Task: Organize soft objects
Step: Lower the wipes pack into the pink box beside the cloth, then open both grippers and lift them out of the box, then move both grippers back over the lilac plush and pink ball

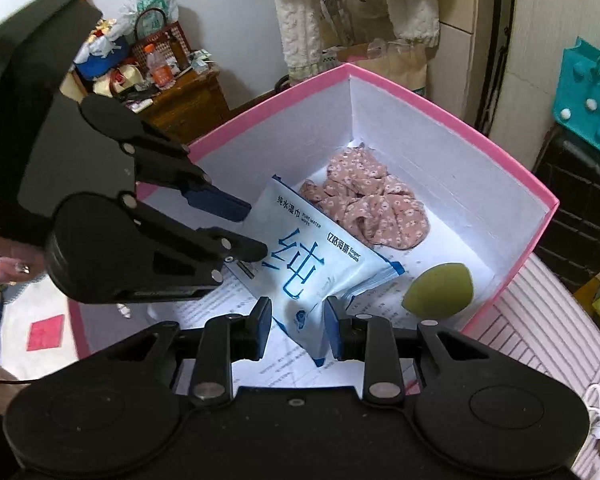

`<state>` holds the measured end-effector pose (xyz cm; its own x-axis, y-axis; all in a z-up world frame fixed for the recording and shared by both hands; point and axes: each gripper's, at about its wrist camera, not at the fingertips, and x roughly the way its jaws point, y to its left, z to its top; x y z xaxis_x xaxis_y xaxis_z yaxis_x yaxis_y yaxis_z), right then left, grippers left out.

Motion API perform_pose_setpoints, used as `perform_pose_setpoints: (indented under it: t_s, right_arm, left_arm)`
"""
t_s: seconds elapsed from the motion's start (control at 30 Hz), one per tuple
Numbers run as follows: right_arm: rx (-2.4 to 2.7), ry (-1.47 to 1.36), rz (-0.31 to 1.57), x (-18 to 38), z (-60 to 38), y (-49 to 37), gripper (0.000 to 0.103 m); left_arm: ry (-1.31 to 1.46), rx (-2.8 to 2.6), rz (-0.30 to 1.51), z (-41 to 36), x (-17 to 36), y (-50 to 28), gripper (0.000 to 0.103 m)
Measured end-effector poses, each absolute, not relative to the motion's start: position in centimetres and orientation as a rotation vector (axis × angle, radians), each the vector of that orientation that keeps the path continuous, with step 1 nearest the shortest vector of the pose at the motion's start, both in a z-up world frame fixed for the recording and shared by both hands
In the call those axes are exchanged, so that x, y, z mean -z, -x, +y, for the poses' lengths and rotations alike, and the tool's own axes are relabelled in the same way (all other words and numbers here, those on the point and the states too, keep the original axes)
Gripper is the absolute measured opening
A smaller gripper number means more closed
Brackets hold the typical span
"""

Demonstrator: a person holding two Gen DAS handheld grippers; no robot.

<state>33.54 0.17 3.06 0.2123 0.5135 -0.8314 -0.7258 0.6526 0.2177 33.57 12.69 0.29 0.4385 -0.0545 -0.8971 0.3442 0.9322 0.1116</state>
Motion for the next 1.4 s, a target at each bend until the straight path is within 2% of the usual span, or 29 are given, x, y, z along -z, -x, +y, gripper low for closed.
perform_pose_setpoints:
  t_s: [0.07,0.17,0.57,1.0,1.4]
  right_arm:
    - [-0.841,0.273,1.008,-3.3,0.3,-33.2,0.034]
    - [-0.842,0.251,0.991,-3.8,-0.2,-32.9,0.034]
    - [-0.864,0.092,0.89,-8.7,-5.7,-29.1,0.035]
    - [-0.8,0.109,0.77,-14.0,-13.1,-21.3,0.038]
    - [-0.704,0.092,0.711,-14.5,-19.7,-17.7,0.04]
  left_arm:
    - [-0.316,0.244,1.054,12.5,-0.7,-33.3,0.036]
    - [-0.35,0.225,0.988,12.3,-1.7,-32.5,0.041]
    - [-0.207,0.285,0.885,13.5,-6.8,-27.4,0.042]
    - [-0.206,0.393,0.777,10.7,-12.9,-20.1,0.046]
    - [-0.22,0.498,0.743,5.8,-13.0,-17.0,0.047]
